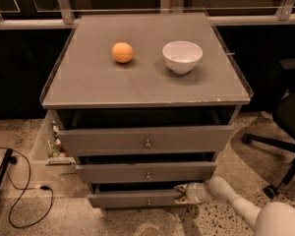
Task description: Open bottom drawer
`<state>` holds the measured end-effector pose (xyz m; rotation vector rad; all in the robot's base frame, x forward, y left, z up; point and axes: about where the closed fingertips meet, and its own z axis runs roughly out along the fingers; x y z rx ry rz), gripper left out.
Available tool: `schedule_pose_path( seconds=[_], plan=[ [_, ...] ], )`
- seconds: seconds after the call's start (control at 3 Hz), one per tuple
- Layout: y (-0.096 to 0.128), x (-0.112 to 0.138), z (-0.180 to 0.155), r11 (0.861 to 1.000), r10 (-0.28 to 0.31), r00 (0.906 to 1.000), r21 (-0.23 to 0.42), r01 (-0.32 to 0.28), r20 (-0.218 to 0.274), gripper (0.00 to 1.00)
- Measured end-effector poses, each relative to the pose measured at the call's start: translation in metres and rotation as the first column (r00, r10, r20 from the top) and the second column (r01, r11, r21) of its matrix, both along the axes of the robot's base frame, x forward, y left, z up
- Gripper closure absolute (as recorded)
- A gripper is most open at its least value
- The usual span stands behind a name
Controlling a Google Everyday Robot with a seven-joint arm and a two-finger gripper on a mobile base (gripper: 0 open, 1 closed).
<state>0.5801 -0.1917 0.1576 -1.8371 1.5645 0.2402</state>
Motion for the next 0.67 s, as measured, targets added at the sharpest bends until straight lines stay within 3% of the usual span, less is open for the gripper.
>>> schedule_pose_path(
  seconds=[0.33,0.67],
  plan=[
    [-0.0089,-0.0097,-0.0052,1.0,0.002,0.9998,0.018,-0.001,-0.022,0.35],
    [-0.0077,-0.0098,-0.0042,1.0,0.002,0.9998,0.018,-0.001,-0.022,0.38]
  ],
)
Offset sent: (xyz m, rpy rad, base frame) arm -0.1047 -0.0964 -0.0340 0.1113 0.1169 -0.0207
